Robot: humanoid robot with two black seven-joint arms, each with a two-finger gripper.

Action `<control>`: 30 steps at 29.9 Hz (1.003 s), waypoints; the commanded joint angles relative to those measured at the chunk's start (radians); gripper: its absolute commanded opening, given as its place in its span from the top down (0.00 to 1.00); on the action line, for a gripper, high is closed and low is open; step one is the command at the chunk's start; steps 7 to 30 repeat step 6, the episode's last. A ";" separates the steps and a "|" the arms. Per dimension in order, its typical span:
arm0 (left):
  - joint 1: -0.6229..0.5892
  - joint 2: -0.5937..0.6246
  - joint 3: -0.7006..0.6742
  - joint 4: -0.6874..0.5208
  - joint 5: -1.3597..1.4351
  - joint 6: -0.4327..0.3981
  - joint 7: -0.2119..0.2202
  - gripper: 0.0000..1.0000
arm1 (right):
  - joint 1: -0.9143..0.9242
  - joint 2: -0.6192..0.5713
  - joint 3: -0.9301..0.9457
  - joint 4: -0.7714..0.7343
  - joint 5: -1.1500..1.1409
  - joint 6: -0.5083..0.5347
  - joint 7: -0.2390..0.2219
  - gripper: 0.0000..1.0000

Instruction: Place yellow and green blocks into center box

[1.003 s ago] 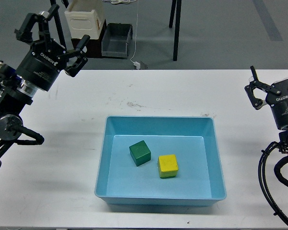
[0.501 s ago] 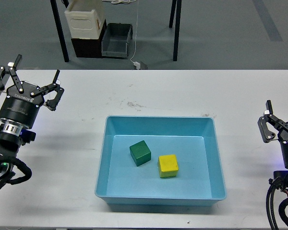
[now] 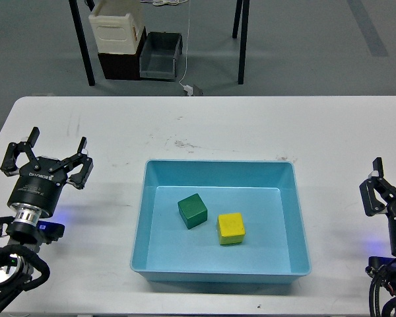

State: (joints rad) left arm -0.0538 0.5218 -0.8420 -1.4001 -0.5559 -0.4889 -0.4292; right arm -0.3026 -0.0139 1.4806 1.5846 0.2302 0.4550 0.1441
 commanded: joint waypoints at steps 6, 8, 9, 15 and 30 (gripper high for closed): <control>0.031 -0.005 -0.020 0.000 -0.010 0.000 -0.011 0.00 | -0.020 0.000 -0.002 -0.005 0.000 0.004 0.003 0.00; 0.031 -0.005 -0.020 0.000 -0.010 0.000 -0.011 0.00 | -0.020 0.000 -0.002 -0.005 0.000 0.004 0.003 0.00; 0.031 -0.005 -0.020 0.000 -0.010 0.000 -0.011 0.00 | -0.020 0.000 -0.002 -0.005 0.000 0.004 0.003 0.00; 0.031 -0.005 -0.020 0.000 -0.010 0.000 -0.011 0.00 | -0.020 0.000 -0.002 -0.005 0.000 0.004 0.003 0.00; 0.031 -0.005 -0.020 0.000 -0.010 0.000 -0.011 0.00 | -0.020 0.000 -0.002 -0.005 0.000 0.004 0.003 0.00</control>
